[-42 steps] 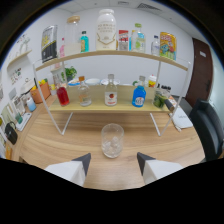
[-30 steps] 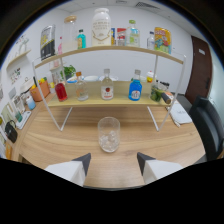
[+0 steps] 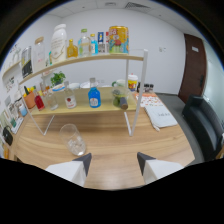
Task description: Make me a cup of Mojito.
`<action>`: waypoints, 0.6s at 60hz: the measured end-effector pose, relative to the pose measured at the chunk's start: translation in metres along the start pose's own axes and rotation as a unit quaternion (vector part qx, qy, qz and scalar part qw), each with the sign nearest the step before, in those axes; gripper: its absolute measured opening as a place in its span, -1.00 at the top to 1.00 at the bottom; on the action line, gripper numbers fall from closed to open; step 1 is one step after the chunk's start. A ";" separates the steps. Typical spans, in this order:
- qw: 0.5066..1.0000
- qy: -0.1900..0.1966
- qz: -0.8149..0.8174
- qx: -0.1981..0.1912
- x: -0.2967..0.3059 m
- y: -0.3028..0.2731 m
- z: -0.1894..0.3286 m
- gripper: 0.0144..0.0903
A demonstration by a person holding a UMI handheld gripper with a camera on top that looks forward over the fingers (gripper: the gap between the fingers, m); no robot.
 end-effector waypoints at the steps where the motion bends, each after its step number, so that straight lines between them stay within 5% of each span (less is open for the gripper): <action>1: 1.000 0.000 0.000 0.004 0.003 -0.006 0.002 -0.87; 14: 0.999 -0.015 -0.012 0.037 0.019 -0.084 0.041 -0.86; 24: 1.000 -0.011 -0.018 0.021 0.029 -0.105 0.087 -0.83; 36: 1.000 -0.013 -0.014 -0.009 0.031 -0.109 0.124 -0.39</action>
